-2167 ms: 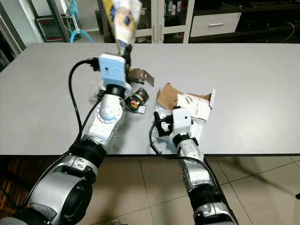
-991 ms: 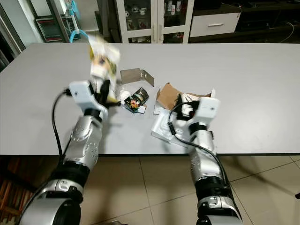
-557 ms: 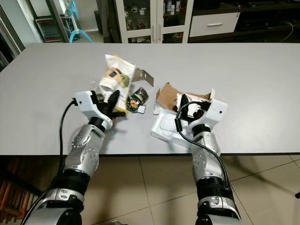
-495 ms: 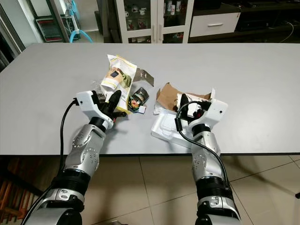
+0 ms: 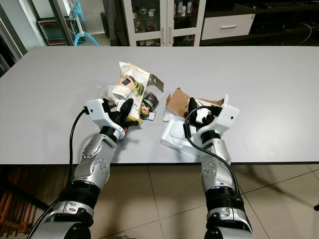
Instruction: Picking trash to rubbish bin
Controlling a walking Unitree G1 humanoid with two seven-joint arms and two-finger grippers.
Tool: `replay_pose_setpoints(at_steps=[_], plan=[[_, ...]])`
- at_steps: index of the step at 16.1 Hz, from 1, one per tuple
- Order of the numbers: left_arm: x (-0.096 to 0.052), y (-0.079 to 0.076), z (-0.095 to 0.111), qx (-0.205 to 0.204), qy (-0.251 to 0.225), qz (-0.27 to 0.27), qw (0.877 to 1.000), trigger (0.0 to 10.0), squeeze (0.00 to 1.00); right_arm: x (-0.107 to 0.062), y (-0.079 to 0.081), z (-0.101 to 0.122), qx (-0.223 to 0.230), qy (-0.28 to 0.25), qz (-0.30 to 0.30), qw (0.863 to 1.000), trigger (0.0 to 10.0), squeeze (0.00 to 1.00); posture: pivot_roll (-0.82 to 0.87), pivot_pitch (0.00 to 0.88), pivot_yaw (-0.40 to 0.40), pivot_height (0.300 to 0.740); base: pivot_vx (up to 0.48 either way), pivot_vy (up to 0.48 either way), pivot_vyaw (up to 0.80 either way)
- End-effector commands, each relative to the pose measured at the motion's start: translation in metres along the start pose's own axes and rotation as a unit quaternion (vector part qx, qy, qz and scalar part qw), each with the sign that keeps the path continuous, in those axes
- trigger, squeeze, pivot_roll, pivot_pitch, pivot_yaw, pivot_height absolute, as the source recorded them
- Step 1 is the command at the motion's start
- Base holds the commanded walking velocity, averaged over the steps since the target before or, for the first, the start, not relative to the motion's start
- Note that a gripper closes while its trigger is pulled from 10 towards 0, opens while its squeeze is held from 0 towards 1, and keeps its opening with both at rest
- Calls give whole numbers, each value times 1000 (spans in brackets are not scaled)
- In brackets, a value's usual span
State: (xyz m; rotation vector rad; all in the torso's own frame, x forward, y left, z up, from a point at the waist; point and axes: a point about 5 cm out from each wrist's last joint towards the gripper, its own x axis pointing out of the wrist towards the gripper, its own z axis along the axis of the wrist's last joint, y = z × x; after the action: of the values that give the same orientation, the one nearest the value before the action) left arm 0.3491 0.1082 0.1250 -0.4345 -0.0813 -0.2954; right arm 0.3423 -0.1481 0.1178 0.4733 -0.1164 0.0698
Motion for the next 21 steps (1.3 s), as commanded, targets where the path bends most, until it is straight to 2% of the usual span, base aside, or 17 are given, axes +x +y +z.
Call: replay_pose_setpoints(at_steps=[1, 8, 21], plan=[[4, -2, 3, 1, -2, -1, 1000, 10000, 0, -1, -1, -1, 3, 5, 2, 1000, 10000, 0, -52, 0, 56, 740, 0, 0, 0], [3, -3, 2, 2, -1, -2, 1000, 10000, 0, -2, -1, -5, 5, 13, 2, 1000, 10000, 0, -48, 0, 56, 740, 0, 0, 0], [4, -6, 3, 3, -7, -1, 1000, 10000, 0, -1, -1, -6, 4, 21, 2, 1000, 10000, 0, -39, 0, 42, 740, -358, 0, 0]])
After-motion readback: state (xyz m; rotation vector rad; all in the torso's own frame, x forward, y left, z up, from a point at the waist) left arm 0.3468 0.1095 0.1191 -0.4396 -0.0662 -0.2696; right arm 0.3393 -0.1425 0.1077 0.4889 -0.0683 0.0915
